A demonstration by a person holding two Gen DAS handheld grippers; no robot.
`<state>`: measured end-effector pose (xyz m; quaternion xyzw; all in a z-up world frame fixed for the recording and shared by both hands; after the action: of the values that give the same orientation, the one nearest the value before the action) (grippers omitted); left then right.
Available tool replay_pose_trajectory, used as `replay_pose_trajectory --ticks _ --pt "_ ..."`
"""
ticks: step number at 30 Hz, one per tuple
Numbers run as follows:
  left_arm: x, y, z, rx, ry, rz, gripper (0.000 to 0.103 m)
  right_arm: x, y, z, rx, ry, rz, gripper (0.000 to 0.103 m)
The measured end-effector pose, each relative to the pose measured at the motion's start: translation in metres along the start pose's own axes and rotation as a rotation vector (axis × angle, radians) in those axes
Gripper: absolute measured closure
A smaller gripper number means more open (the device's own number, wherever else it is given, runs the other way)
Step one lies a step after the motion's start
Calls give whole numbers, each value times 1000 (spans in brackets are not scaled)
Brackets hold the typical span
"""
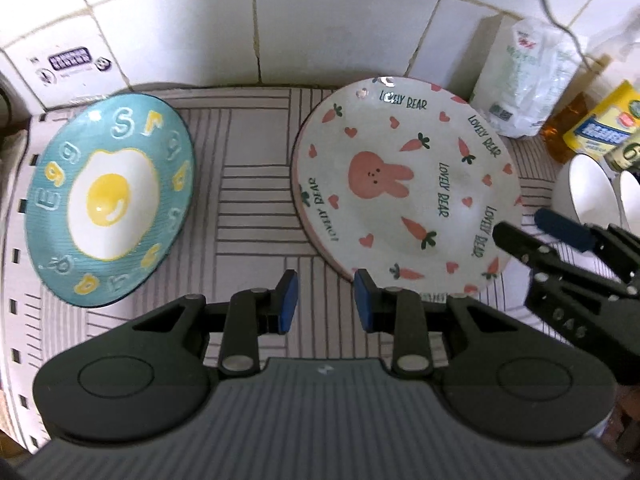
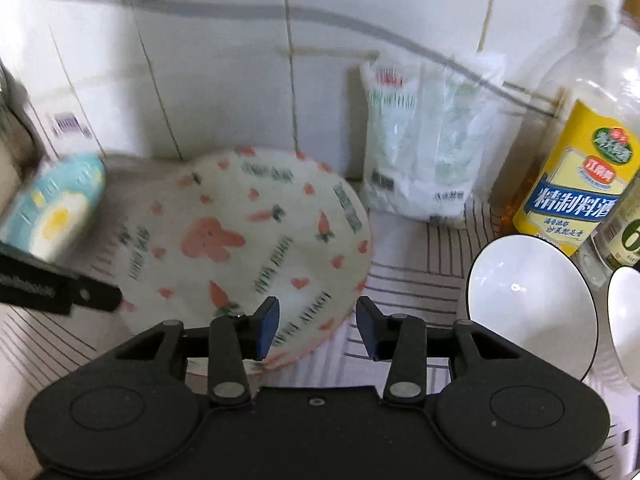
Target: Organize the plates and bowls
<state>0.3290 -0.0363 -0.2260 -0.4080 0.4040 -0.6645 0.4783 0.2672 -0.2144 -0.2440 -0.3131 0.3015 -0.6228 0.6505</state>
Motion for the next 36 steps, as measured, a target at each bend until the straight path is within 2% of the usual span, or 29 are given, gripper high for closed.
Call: replay_pose_trajectory --ticks 4,5,10,14,18,22,28,31,33,36 --pt "-13 -27 -7 42 34 17 73 -11 -27 2 95 36 45 50" --pt "-18 -34 -10 51 38 30 73 -15 -34 2 112 46 57 46" --pt "-40 -64 -22 101 49 47 73 -41 -56 0 131 80 146 43" --pt "-61 -83 -28 121 27 18 72 -69 -75 -5 164 50 198 39" --pt "-82 -99 -33 151 25 13 72 -93 -96 -7 252 33 180 39" --pt "-103 -111 -36 187 24 5 72 -115 -110 -2 299 25 211 39" --pt "-141 -116 -39 230 22 -24 69 -151 -112 1 308 6 243 39" --pt "-162 -111 -40 248 22 -23 61 -170 -104 -1 316 1 257 39" --pt "-176 -107 -40 256 24 -26 59 -182 -96 -3 335 -7 260 38" --pt "-198 -100 -37 264 8 -73 53 -197 -77 -5 354 14 255 38"
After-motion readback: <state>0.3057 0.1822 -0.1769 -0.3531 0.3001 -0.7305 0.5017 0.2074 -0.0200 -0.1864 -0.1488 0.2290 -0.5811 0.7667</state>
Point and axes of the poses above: each gripper's, at about its wrist camera, not at the fingertips, and y roughly the way its jaws point, x to its right, z to its top, the point moved 5 cm from there along y, roughly the way its jaws point, and after that the axes turned 4 degrees about -y, right-handed, at the moved point
